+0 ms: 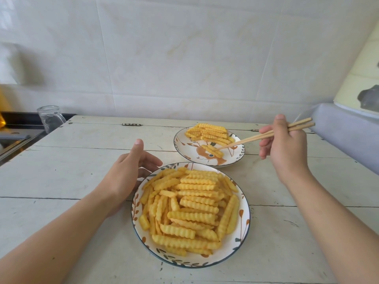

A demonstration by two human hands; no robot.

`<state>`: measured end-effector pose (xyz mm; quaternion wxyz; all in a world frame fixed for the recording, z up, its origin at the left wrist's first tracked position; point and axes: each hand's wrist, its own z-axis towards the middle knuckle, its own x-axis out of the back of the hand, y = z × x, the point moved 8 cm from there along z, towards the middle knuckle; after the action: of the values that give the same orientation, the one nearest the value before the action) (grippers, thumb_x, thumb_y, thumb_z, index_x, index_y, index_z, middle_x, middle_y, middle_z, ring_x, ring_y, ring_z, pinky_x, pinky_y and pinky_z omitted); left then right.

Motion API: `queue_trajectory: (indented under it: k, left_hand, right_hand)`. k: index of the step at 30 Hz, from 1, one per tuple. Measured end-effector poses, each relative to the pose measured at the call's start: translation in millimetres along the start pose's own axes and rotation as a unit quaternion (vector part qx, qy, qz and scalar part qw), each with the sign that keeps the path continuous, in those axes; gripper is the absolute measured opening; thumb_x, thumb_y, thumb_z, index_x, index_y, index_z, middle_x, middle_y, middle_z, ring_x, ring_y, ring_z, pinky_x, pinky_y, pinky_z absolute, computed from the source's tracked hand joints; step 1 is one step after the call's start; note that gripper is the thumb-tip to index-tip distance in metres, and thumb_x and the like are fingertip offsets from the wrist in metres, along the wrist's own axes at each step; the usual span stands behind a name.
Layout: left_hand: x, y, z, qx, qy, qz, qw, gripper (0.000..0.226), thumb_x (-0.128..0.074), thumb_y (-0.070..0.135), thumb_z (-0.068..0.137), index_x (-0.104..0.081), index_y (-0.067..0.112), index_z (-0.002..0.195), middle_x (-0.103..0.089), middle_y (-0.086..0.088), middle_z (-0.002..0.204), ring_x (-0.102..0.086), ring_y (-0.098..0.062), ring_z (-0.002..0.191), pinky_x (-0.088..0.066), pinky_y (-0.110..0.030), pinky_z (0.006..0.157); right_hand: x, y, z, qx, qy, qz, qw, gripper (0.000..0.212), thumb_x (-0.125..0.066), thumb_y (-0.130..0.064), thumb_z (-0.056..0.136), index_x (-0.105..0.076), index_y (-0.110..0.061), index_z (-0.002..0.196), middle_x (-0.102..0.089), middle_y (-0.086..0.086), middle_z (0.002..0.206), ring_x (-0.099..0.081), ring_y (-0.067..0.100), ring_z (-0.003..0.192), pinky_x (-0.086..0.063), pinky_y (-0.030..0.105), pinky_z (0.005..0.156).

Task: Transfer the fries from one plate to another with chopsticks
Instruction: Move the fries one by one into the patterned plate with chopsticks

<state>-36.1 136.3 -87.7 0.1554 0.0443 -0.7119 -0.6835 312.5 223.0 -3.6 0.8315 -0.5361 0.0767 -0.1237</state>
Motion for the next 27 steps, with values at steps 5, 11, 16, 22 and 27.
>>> queue_trajectory:
  k: [5,11,16,22,27]
  left_hand:
    - [0.5,-0.5,-0.3,0.005,0.002,0.002,1.0,0.078,-0.022,0.069,0.104,-0.081,0.021,0.087,-0.074,-0.009,0.101,-0.068,-0.03,0.097,-0.05,-0.057,0.102]
    - [0.0,1.0,-0.6,0.006,0.005,0.004,1.0,0.078,-0.022,0.068,0.104,-0.081,0.021,0.087,-0.075,-0.009,0.1,-0.069,-0.035,0.1,-0.05,-0.058,0.102]
    - [0.2,0.7,0.3,0.005,0.005,0.0,1.0,0.078,-0.022,0.067,0.104,-0.081,0.019,0.087,-0.075,-0.009,0.099,-0.068,-0.025,0.09,-0.051,-0.055,0.098]
    - [1.2,-0.2,1.5,0.005,0.007,-0.003,1.0,0.078,-0.023,0.068,0.104,-0.082,0.02,0.086,-0.075,-0.009,0.097,-0.068,-0.029,0.094,-0.052,-0.053,0.095]
    - [1.4,-1.7,2.8,0.006,0.006,0.0,1.0,0.078,-0.022,0.069,0.104,-0.082,0.021,0.088,-0.075,-0.007,0.096,-0.067,-0.028,0.094,-0.049,-0.058,0.102]
  right_hand:
    - [13.9,-10.2,3.4,-0.023,0.04,0.081,0.996,0.053,-0.04,-0.041,0.106,-0.061,-0.009,0.07,-0.051,0.005,0.049,-0.043,0.024,0.036,-0.037,0.026,0.04]
    - [13.9,-33.5,-0.5,-0.069,-0.013,0.232,0.97,0.053,-0.046,-0.039,0.104,-0.058,-0.013,0.06,-0.047,0.007,0.051,-0.033,0.017,0.037,-0.028,0.021,0.043]
    - [-2.3,-56.2,-16.0,-0.056,-0.123,0.217,0.967,0.056,-0.044,-0.041,0.104,-0.059,-0.015,0.056,-0.04,0.007,0.046,-0.028,0.014,0.03,-0.024,0.018,0.042]
    - [-11.4,-61.2,-24.0,-0.041,-0.17,0.179,0.968,0.058,-0.041,-0.037,0.105,-0.063,-0.016,0.056,-0.043,0.006,0.043,-0.029,0.014,0.028,-0.025,0.019,0.041]
    - [-6.3,-60.0,-19.4,-0.036,-0.16,0.181,0.97,0.054,-0.042,-0.038,0.104,-0.063,-0.016,0.059,-0.044,0.005,0.046,-0.029,0.014,0.029,-0.023,0.02,0.041]
